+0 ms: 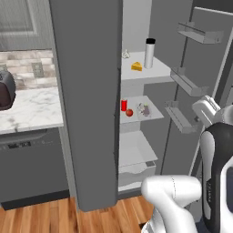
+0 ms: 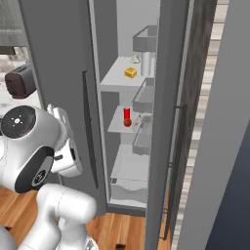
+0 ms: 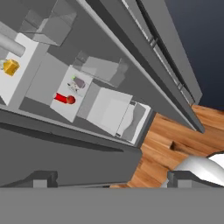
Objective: Place the tupperware on the second highest shelf of the fridge. Make space for the tupperware among the existing items by rearranging them on the shelves if needed. Close the fridge door when finished.
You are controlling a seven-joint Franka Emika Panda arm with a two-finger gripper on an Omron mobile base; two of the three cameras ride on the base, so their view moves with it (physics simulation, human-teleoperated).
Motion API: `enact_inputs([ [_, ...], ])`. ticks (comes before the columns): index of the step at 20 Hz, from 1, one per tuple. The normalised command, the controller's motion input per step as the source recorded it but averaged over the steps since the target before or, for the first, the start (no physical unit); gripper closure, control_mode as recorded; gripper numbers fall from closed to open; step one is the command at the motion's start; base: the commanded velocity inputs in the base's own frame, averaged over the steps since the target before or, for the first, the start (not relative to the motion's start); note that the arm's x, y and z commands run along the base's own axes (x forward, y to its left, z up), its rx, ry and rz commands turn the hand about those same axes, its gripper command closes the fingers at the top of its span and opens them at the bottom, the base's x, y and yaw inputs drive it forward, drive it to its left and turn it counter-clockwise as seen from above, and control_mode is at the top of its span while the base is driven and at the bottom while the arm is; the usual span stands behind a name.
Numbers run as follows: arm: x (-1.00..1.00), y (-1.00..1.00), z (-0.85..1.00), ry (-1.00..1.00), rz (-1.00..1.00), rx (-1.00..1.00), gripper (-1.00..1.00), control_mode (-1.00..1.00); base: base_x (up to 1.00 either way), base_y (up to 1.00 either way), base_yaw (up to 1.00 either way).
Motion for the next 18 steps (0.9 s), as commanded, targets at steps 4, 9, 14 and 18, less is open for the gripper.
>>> enact_inputs([
  [4,-0.04,-0.05,0.00,0.00,0.00,0.00,-1.00,-1.00,0.00,0.00,0.00],
  [9,-0.34,-0.54,0.00,-0.01,-0.04,0.02,-1.00,-1.00,0.00,0.00,0.00],
  [14,-0.15,-0.94,-0.04,-0.04,-0.10,0.07,-1.00,-1.00,0.00,0.00,0.00],
  [18,0.08,-0.94,-0.09,0.00,-0.04,0.10,-1.00,-1.00,0.00,0.00,0.00],
])
